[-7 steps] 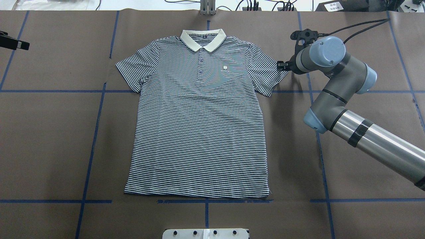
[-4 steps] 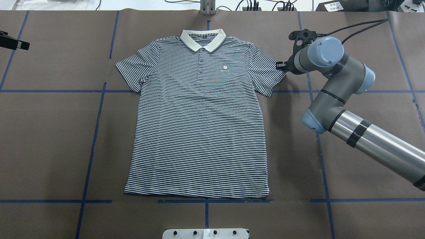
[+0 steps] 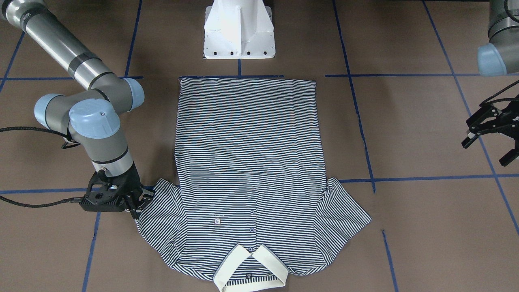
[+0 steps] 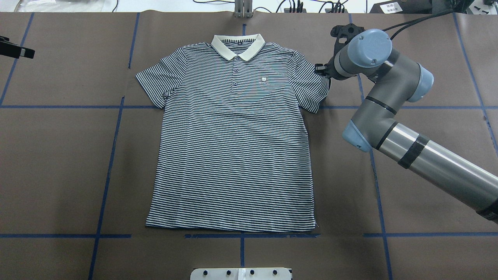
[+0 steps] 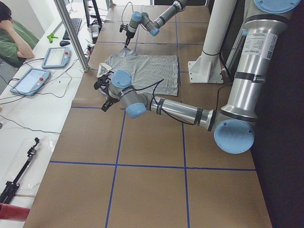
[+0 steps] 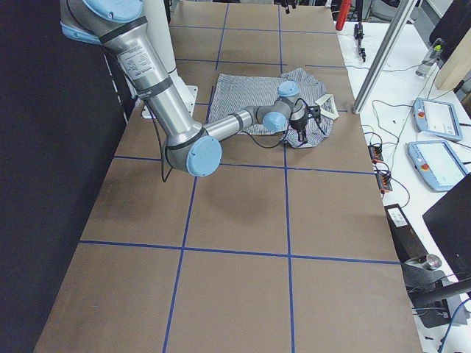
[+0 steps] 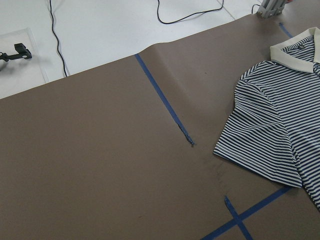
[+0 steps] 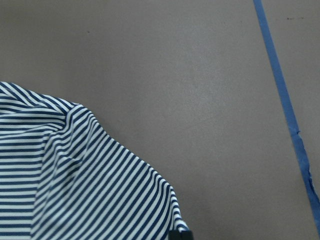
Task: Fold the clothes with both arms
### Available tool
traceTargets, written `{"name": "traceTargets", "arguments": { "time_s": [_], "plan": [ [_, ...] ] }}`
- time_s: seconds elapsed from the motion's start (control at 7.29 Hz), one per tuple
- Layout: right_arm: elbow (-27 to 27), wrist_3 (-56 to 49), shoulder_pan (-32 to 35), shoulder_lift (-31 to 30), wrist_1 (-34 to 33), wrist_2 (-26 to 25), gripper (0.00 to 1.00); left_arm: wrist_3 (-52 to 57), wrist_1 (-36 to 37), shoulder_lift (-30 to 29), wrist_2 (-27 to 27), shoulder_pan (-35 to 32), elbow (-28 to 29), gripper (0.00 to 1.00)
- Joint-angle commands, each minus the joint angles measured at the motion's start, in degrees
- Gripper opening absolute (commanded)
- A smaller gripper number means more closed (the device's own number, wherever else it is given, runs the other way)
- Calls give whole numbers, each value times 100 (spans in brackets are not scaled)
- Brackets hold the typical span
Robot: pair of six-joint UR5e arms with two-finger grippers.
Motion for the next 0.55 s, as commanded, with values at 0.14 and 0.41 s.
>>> {"name": "traceTargets", "arguments": {
  "time_s": [0.14,0.41],
  "plan": [
    [55,1404,-683,1134,-1340,-968,0,5,0,0,0,0,-9,100],
    [-960,1959,-930,1907,-1307,-1477,0,5,0,0,-9,0,0,100]
  ]
}}
